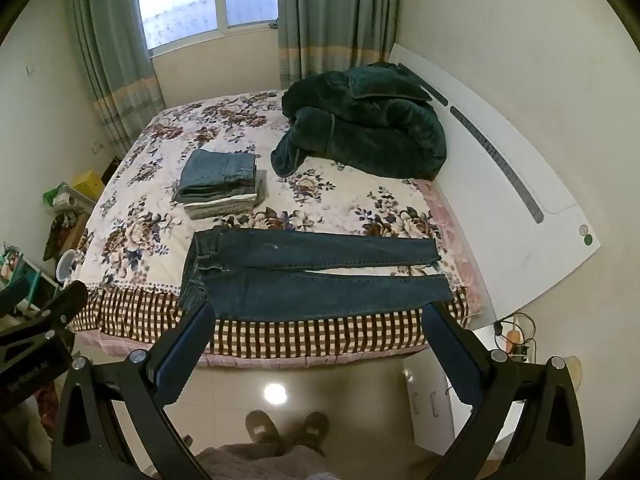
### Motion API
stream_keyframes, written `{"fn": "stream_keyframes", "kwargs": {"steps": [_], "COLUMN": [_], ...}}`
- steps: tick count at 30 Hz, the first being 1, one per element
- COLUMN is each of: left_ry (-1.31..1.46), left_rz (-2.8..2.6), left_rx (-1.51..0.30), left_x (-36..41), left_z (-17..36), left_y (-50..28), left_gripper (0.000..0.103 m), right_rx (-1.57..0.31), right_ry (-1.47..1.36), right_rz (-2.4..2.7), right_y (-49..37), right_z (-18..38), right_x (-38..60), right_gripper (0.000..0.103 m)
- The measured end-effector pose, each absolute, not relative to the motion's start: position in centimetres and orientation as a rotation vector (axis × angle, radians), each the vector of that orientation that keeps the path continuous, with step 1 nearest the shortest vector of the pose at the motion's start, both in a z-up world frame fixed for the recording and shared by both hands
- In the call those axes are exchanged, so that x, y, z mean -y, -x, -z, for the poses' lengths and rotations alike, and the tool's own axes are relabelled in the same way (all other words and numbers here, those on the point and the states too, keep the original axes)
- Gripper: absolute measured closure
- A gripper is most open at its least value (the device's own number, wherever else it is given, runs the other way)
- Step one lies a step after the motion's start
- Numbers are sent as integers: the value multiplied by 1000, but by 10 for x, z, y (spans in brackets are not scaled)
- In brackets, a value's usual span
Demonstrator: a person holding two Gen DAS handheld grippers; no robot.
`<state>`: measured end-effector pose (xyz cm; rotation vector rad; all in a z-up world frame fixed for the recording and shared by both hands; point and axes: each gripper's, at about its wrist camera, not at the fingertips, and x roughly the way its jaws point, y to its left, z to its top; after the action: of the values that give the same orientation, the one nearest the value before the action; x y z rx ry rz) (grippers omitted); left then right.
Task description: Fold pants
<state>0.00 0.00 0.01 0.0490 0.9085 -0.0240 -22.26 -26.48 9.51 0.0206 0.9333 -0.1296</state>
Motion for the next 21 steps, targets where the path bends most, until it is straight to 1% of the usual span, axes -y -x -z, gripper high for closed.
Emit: {"fn": "stream_keyframes", "kwargs": {"steps": [21], "left_ry": [-65], "left_rz": [10], "left_rx": [-891], "left_x": [1], "left_z": [-5], "left_y": [-9], "left_gripper": [0], "right_rx": [-928], "right_ry": [-20], "right_rz": [123], "right_y": [227], "right_z": [-96], "right_x": [251], "right_gripper": [0]}}
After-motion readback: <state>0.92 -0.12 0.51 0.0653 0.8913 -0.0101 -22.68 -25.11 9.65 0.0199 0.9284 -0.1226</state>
